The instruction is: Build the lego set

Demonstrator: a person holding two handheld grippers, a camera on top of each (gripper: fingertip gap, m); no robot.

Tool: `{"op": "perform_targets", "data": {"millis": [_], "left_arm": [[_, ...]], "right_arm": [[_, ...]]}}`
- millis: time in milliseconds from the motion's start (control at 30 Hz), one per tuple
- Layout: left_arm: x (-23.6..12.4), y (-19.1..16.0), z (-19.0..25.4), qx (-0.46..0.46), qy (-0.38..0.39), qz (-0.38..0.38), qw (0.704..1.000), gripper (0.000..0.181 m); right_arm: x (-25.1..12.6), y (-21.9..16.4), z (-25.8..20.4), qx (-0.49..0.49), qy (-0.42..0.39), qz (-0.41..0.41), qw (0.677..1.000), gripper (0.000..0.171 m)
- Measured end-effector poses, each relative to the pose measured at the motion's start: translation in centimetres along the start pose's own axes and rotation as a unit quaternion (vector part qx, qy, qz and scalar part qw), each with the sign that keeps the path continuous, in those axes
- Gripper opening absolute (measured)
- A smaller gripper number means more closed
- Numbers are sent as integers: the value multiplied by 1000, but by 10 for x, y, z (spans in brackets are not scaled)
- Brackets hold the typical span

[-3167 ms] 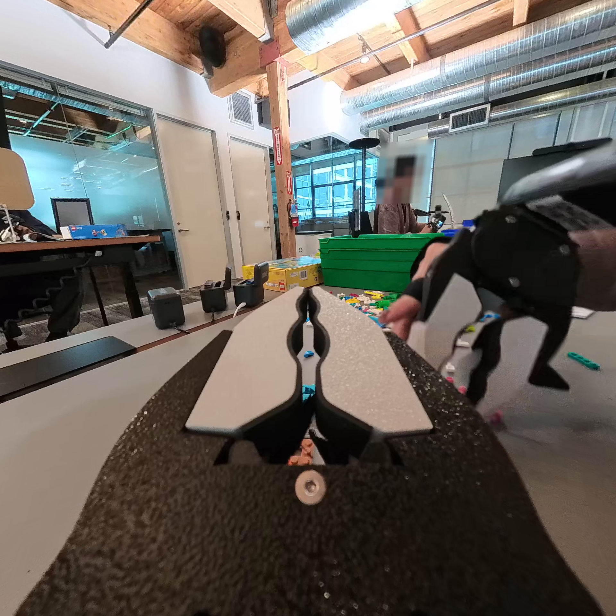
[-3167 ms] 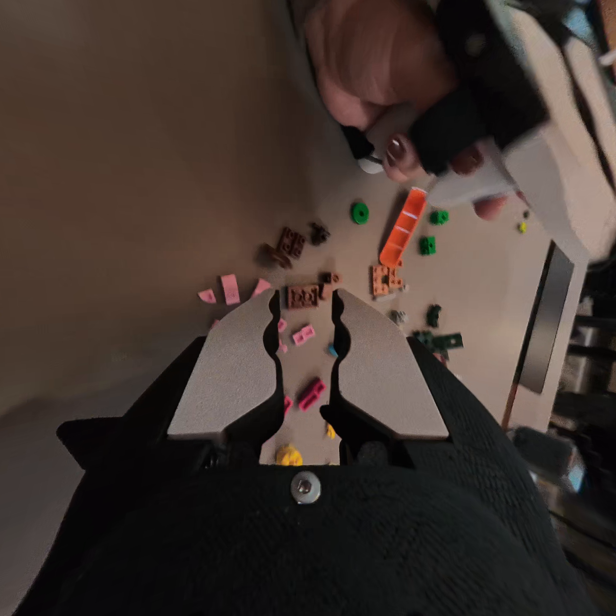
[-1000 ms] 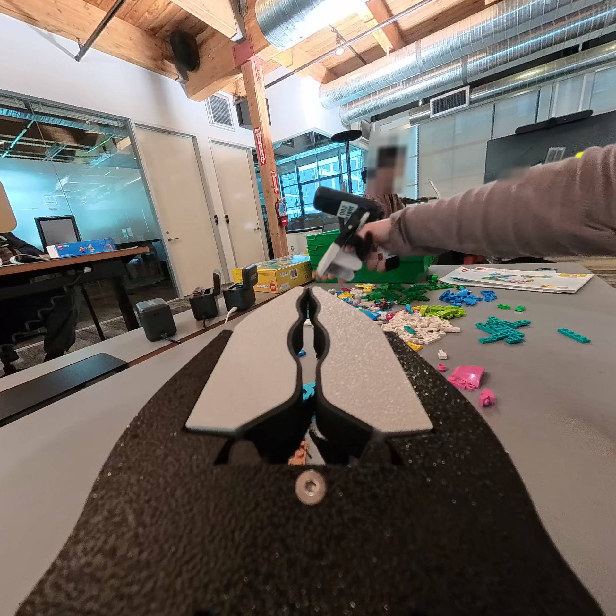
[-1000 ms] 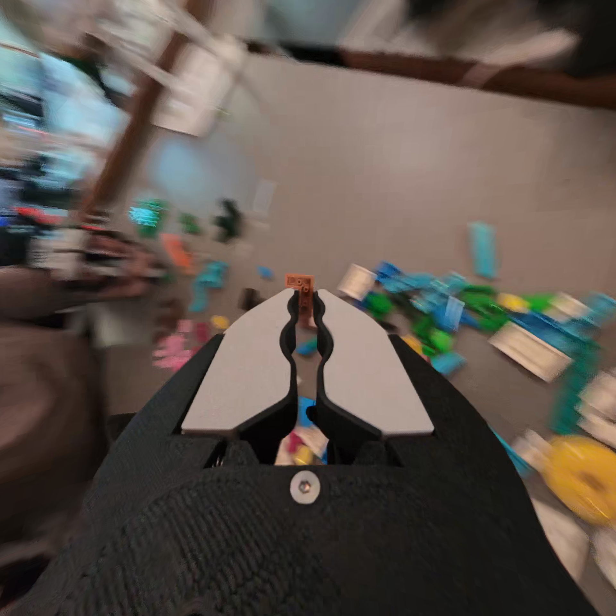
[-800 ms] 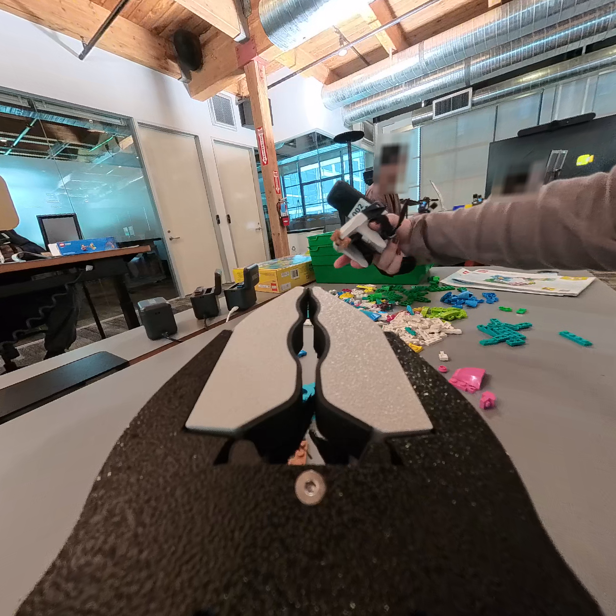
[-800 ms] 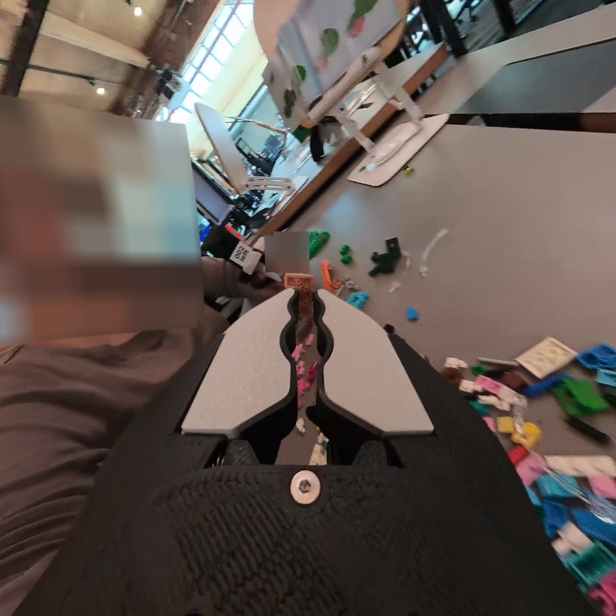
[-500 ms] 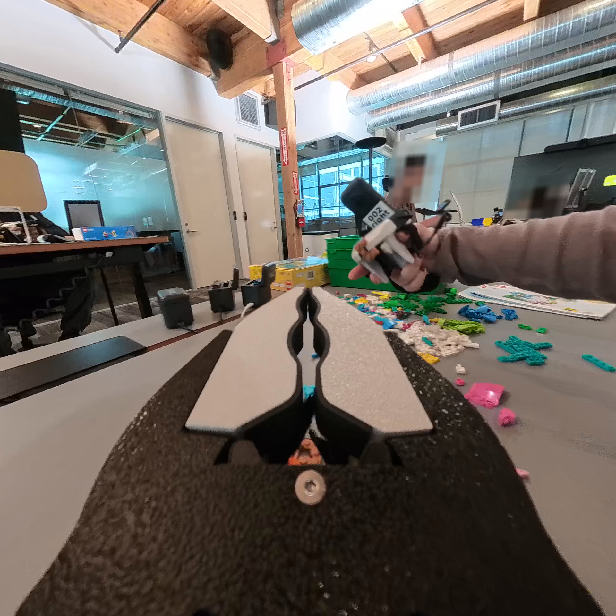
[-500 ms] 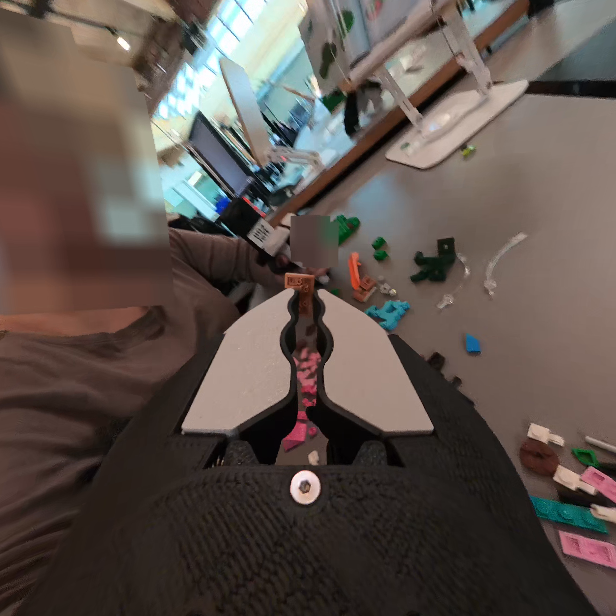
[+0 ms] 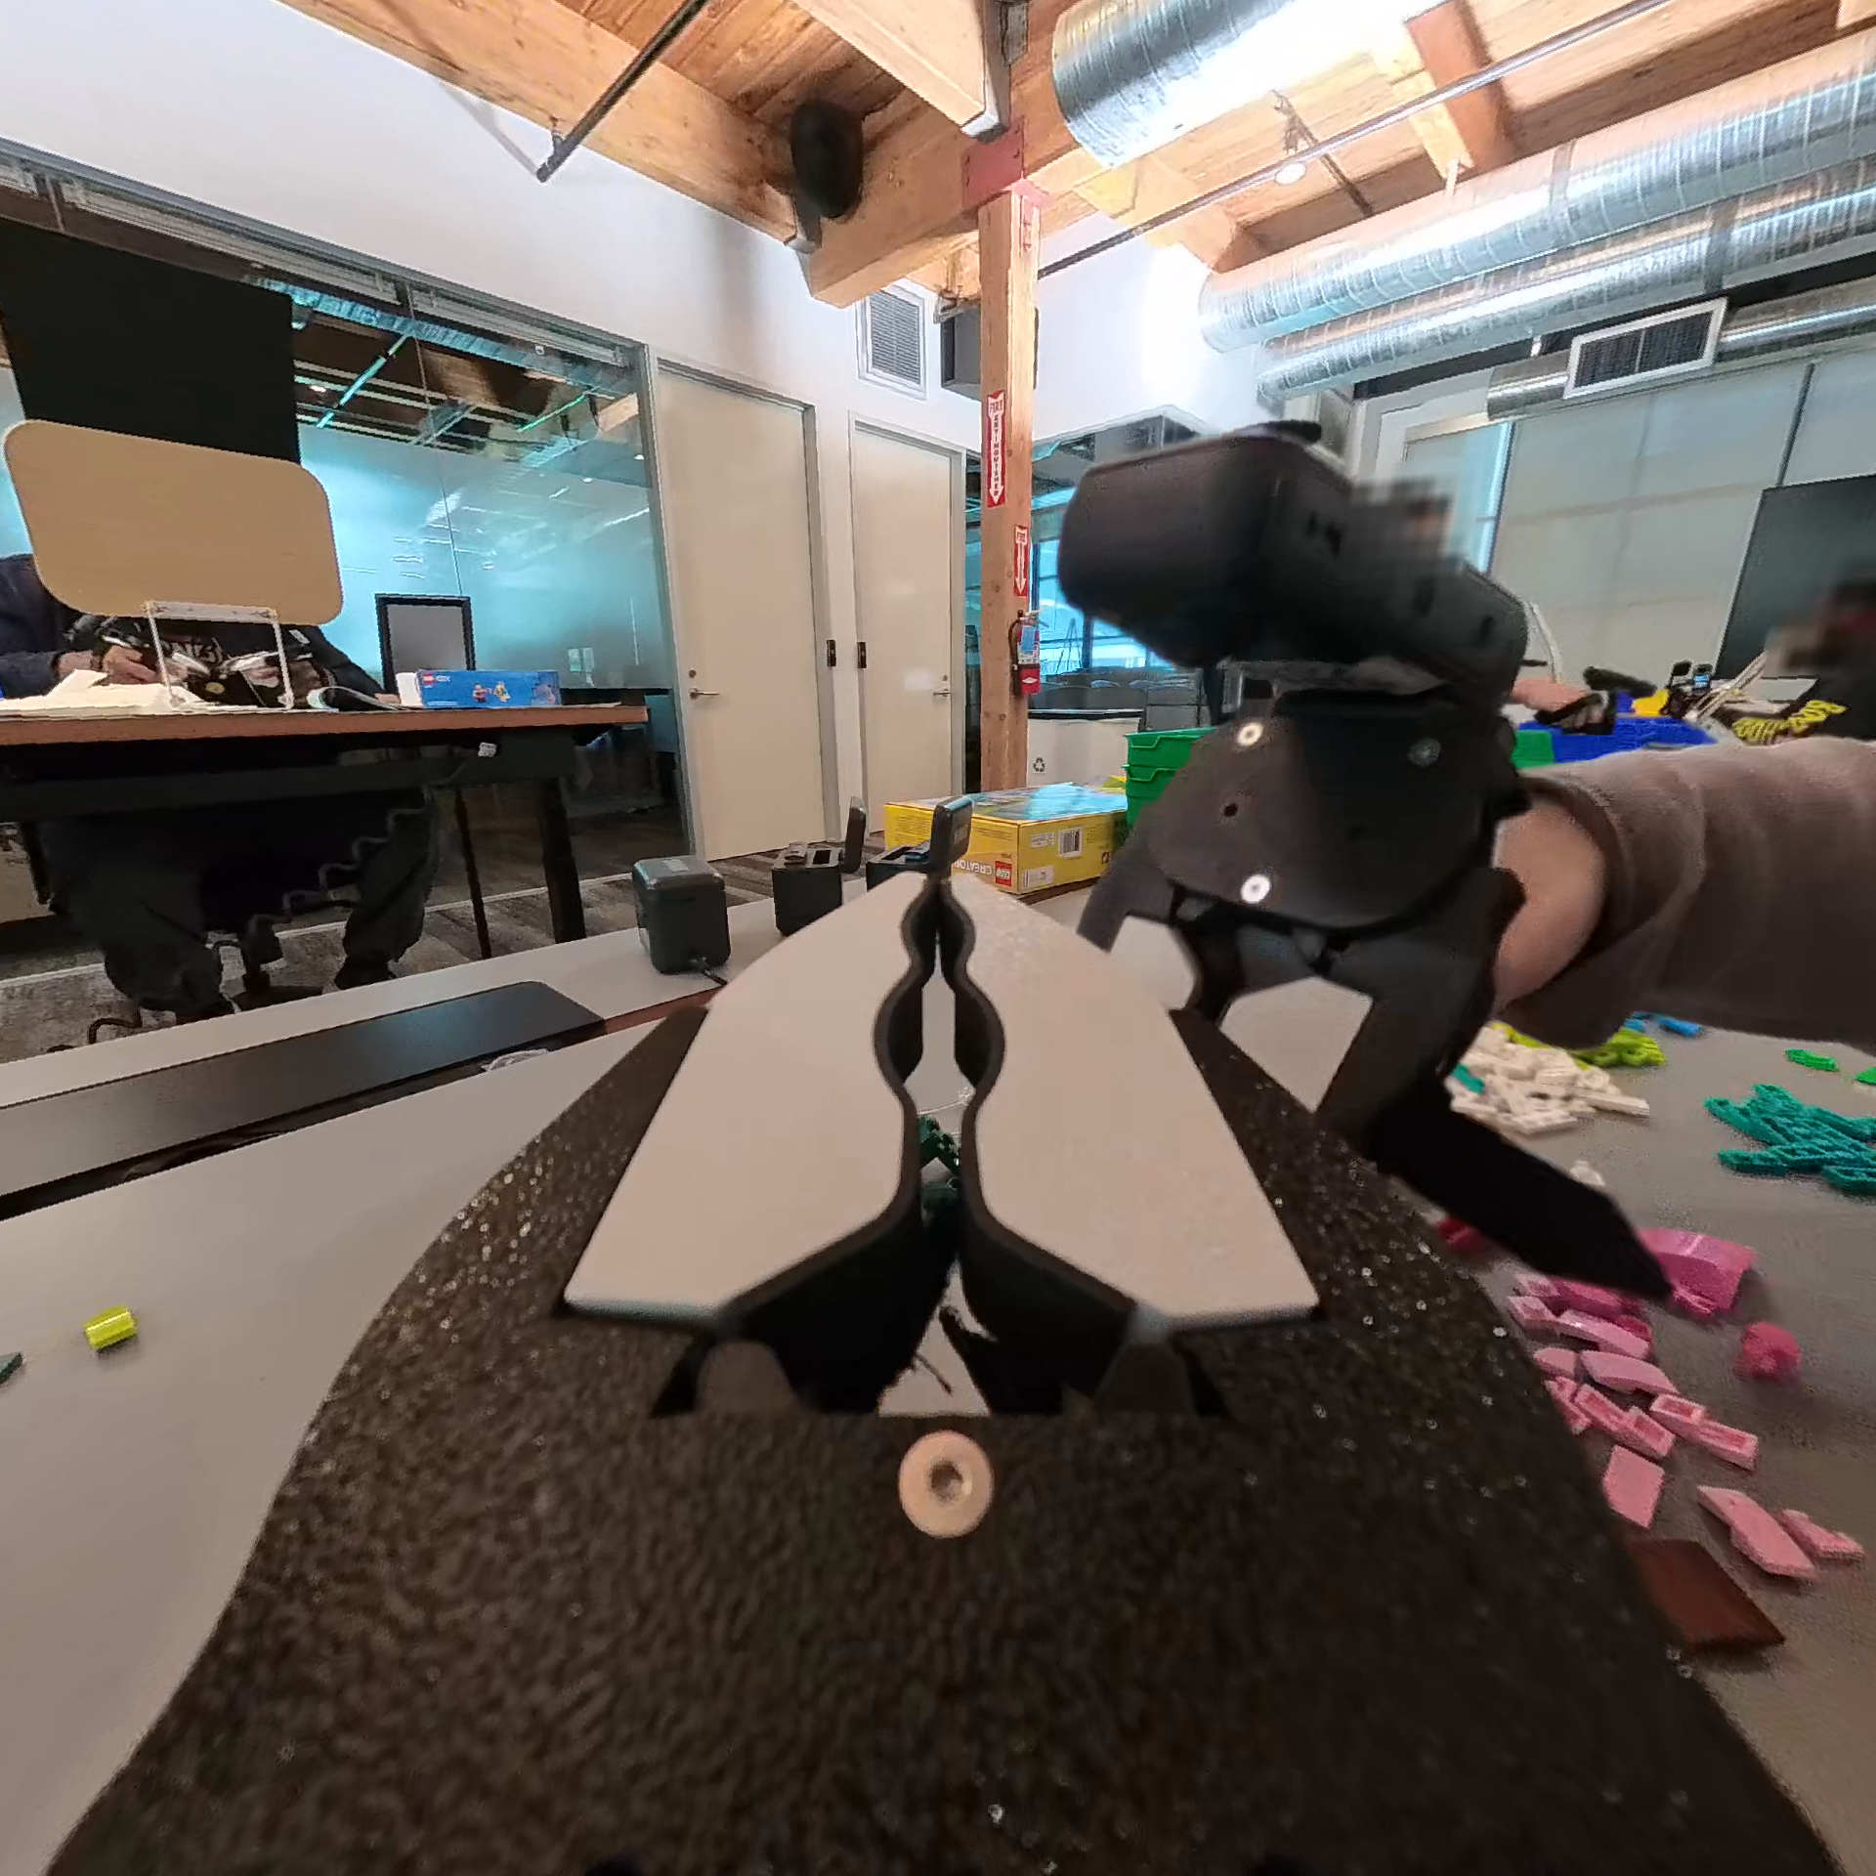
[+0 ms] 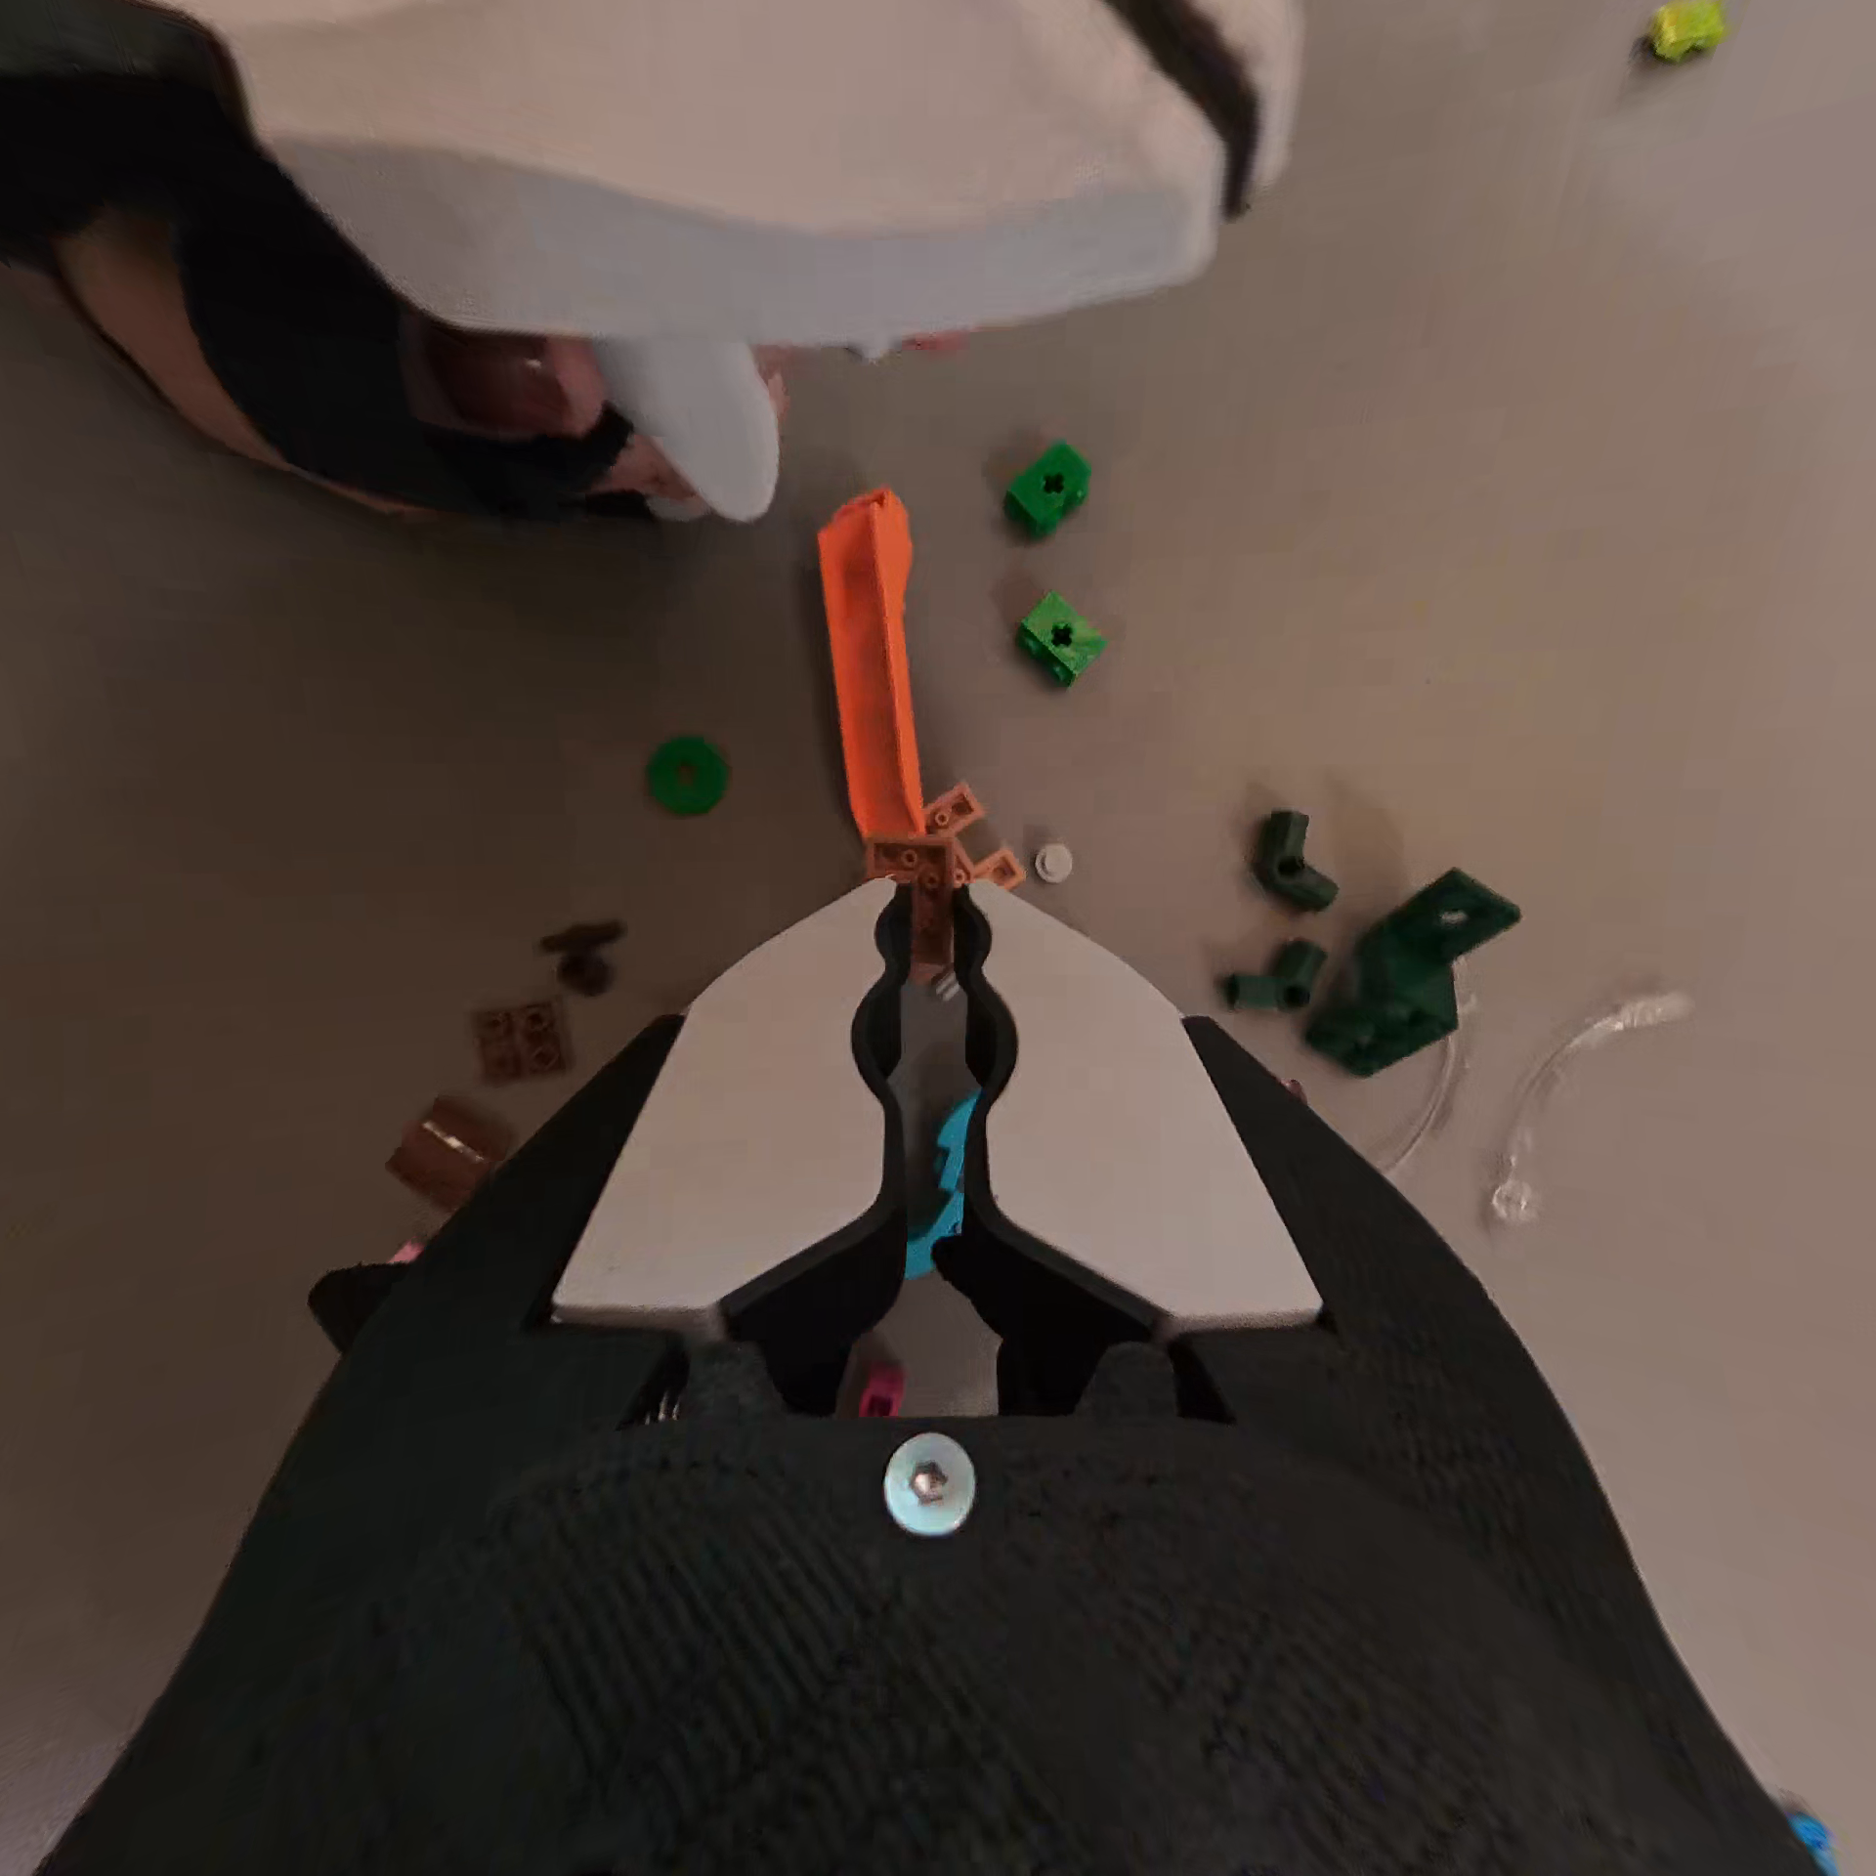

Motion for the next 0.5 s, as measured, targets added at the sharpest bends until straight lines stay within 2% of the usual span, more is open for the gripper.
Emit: {"op": "perform_targets", "data": {"millis": [100,200,333,500], "left_arm": [[0,0,-1,-3,1,0,1000,0],[0,0,-1,-4,2,0,1000,0],[0,-1,-1,-4,2,-2,1000,0],[1,-2,1,2,-2,-4,1000,0]], "right_arm": [[13,0,-2,-8,5,-14,1000,8],[4,-1,0,2,-2,1,1000,21],[-43,-17,11,43,-55,33,997,21],[-121,-78,20,132,-154,27,979,21]]}}
Point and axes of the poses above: each gripper's, where its closed fingertips meet, x out along the fingers, y out of its top, z = x × y across the jaws, the point moved 4 cm from there along -x, back along the fingers, and after that the axes turned 14 degrees about -x, right-handed, at the moved point
